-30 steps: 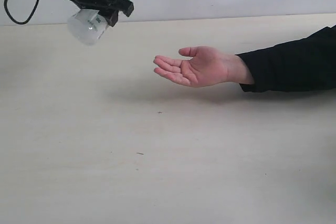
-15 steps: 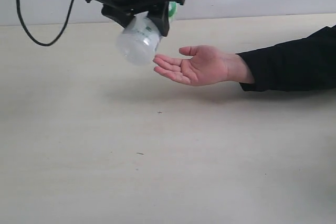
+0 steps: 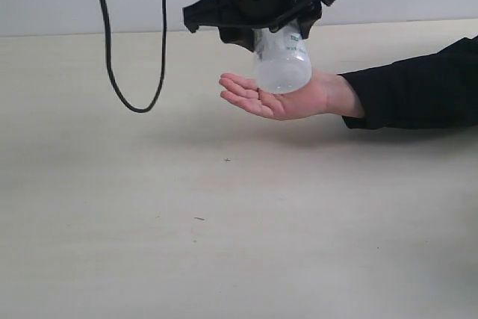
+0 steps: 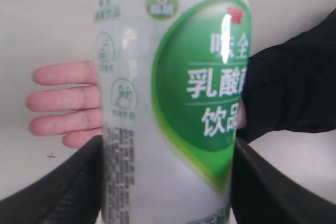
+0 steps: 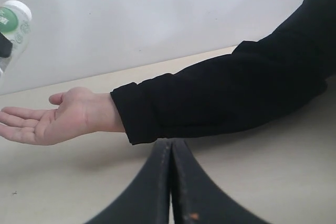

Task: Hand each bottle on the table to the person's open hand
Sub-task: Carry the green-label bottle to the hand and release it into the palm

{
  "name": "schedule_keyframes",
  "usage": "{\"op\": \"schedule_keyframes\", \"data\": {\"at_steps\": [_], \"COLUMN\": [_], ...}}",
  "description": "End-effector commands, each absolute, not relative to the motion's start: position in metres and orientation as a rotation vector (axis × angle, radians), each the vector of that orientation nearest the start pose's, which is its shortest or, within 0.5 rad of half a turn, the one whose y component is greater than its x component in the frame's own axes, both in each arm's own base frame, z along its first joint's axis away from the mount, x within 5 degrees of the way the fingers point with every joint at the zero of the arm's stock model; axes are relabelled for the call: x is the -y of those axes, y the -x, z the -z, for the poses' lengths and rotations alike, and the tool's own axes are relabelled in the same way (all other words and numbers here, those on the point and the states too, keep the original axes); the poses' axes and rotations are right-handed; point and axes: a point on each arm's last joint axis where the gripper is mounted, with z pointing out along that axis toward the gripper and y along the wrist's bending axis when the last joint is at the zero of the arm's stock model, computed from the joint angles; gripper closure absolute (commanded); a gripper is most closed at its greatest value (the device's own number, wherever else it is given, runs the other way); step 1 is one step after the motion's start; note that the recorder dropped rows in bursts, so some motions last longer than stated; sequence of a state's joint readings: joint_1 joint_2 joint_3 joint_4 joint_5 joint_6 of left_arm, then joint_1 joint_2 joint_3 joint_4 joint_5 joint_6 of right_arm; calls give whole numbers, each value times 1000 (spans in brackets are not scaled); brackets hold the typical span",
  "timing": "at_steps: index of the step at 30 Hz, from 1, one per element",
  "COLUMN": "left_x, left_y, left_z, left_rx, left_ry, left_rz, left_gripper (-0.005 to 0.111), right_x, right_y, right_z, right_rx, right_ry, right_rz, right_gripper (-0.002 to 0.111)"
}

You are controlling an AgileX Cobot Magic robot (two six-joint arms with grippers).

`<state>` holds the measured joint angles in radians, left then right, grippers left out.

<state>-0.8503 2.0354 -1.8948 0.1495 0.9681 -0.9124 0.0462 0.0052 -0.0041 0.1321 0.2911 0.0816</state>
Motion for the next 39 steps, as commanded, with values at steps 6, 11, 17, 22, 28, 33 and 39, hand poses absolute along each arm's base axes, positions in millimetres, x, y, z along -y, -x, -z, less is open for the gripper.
{"op": "schedule_keyframes", "data": {"at_steps": [6,11,17,22,28,33,39], "left_x": [350,354,356,350,348,348,347], "left_y": [-324,-327,-330,-334,-335,-336,-337], "left_z": [-254,-244,-238,-236,-236,-236,-237], "left_rx": [-2667,-2667,-2661,-2679,-2689,-2687,-2671], "left_ry": [107,113,135,169,186,184,167], "left_rz": [451,454,466,445,449,448,426], "left_gripper": [107,107,107,107,93,69,52], "right_x": [-6,-6,-6,-6,-6,-6,-6], "right_y": [-54,-54,-54,-54,-54,-54,-54], "right_z": [-188,-188,-188,-188,-188,-188,-188], "right_rx": [-1767,-1767,-1767,-1767,-1767,-1767,-1767], "right_ry": [-115,-115,-115,-115,-115,-115,-115], "right_rz": [-216,-216,-216,-216,-216,-216,-216], "right_gripper": [108,108,108,108,108,108,108]}}
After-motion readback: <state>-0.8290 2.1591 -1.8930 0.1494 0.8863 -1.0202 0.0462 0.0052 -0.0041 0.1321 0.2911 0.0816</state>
